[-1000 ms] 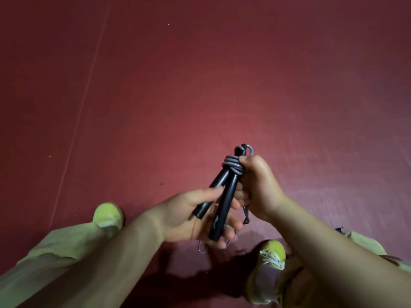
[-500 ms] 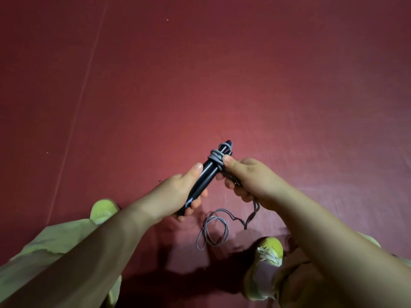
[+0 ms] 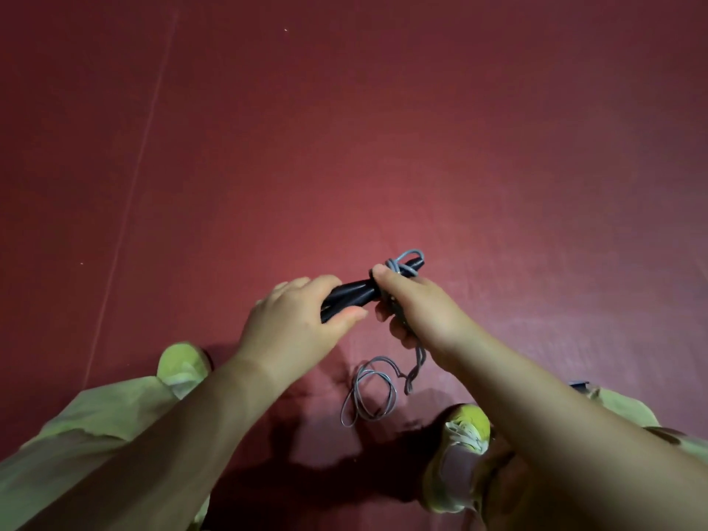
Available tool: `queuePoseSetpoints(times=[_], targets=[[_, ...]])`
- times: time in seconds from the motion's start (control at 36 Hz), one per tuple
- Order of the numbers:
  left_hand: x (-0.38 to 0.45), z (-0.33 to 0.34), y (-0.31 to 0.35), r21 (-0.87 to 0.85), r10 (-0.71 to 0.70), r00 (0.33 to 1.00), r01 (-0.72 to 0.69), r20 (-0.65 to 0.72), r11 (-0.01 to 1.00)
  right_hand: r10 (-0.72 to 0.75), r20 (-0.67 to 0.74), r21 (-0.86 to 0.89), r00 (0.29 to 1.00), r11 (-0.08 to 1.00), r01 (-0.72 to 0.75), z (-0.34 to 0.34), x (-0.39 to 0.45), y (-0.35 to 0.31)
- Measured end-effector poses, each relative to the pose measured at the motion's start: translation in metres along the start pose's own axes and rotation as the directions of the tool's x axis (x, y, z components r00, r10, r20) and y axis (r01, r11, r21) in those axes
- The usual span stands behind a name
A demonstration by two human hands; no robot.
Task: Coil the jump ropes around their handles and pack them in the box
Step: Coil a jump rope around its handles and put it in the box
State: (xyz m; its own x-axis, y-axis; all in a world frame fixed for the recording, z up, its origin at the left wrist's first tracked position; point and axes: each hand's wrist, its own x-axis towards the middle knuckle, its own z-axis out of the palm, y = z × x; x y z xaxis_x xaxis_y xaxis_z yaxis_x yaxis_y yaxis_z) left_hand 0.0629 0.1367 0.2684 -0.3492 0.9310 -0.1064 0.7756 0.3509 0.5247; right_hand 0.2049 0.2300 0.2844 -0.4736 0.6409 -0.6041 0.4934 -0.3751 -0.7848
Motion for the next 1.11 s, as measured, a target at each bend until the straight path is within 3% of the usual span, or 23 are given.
queuePoseSetpoints(times=[0.08,0.17,0.22,0.31,0.36,0.42,0.56,0.67,0.81,0.86,1.11], targets=[[0.002,-0.002,0.0,-0.238,-0.084,0.975,0.133,0.205,0.962,-0.064,-0.024,0.002,0.998,0.998,0.064,0.0,-0.001,-0.001],[0.002,-0.006,0.003,-0.475,-0.054,0.881,0.303,0.469,0.826,-0.089,-0.009,0.11,0.996,0.99,0.089,0.002,-0.002,-0.005],[-0.002,-0.011,0.009,-0.588,-0.003,0.787,0.463,0.617,0.663,-0.069,0.03,0.267,0.997,0.962,0.059,0.001,-0.003,-0.006],[-0.008,-0.018,0.018,-0.644,0.167,0.627,0.697,0.761,0.316,-0.118,0.137,0.381,0.984,0.923,0.057,-0.003,-0.005,-0.01],[-0.01,-0.021,0.021,-0.634,0.266,0.588,0.761,0.764,0.14,-0.159,0.217,0.413,0.963,0.909,0.057,-0.005,-0.006,-0.015],[-0.01,-0.022,0.023,-0.643,0.257,0.604,0.76,0.754,0.099,-0.189,0.267,0.428,0.945,0.902,0.059,-0.007,-0.005,-0.018],[-0.007,-0.02,0.026,-0.665,0.153,0.647,0.72,0.747,0.2,-0.145,0.353,0.281,0.924,0.959,0.044,-0.015,-0.003,-0.018],[-0.007,-0.014,0.025,-0.654,0.045,0.682,0.68,0.73,0.332,-0.073,0.29,0.176,0.954,0.984,0.021,-0.016,-0.006,-0.022],[-0.008,-0.004,0.023,-0.606,-0.124,0.83,0.49,0.544,0.627,-0.064,0.193,-0.11,0.979,0.99,0.086,-0.012,-0.003,-0.017],[-0.007,0.002,0.019,-0.557,-0.142,0.852,0.446,0.504,0.701,-0.041,0.183,-0.178,0.982,0.981,0.075,-0.013,-0.002,-0.014],[0.001,0.0,0.006,-0.307,-0.183,0.929,0.285,0.321,0.908,0.094,0.22,-0.098,0.971,0.992,-0.074,-0.016,-0.002,-0.015]])
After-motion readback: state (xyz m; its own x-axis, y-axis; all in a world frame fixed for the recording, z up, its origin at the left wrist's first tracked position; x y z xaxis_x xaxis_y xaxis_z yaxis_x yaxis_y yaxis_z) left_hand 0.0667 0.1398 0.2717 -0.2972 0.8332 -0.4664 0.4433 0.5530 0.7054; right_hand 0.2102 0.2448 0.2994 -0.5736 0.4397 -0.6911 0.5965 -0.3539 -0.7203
